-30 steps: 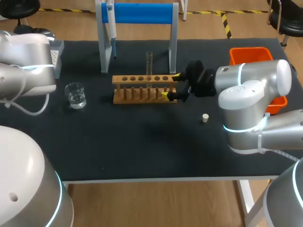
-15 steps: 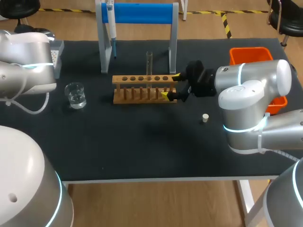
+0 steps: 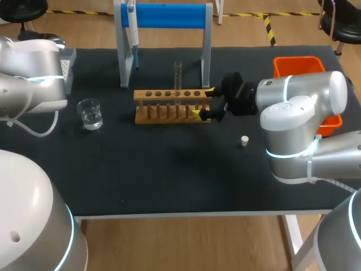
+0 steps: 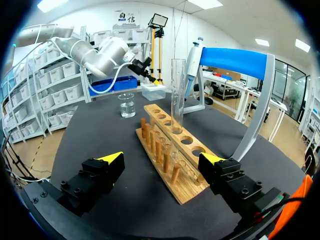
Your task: Invert the test tube, pick up the pipette, mount the tip to pipette, aspirate from beaker and dispense into the tube, eject the tip, return the pipette, and cap with the stopper.
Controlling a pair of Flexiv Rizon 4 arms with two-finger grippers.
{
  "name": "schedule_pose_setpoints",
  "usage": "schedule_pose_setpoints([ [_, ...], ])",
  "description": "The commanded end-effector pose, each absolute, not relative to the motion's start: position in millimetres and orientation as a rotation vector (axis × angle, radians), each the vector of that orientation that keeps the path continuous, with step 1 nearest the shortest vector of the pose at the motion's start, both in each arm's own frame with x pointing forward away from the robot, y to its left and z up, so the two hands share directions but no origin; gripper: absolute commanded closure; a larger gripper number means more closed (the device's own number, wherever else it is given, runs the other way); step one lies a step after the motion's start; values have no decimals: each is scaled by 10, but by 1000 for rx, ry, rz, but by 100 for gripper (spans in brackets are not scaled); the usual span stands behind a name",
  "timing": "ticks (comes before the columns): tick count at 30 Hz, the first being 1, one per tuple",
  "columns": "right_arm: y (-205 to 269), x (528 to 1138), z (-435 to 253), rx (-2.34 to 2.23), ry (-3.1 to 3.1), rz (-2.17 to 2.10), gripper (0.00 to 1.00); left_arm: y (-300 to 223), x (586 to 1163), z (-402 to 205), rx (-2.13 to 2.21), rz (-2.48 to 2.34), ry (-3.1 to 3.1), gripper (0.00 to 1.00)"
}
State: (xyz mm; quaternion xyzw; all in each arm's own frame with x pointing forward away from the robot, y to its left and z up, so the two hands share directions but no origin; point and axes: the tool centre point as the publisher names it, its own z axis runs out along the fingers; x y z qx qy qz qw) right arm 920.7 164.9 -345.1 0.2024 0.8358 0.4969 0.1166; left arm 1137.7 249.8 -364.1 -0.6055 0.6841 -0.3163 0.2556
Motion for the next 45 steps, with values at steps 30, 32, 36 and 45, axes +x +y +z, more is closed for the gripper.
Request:
schedule_pose_setpoints([
  [30, 1648, 9203, -3452, 594, 2447, 1454, 0, 2497, 11409, -3669, -1627, -835, 1880, 67],
  [32, 1648, 9203, -3452, 594, 2447, 1454, 0, 2498, 11410, -3670, -1627, -835, 1880, 67],
  [36, 1648, 9203, -3452, 594, 2447, 1454, 0, 2498, 11413, -3673, -1627, -833, 1884, 72],
  [45, 1648, 9203, -3452, 594, 2447, 1454, 0, 2497, 11415, -3680, -1627, -833, 1886, 100],
])
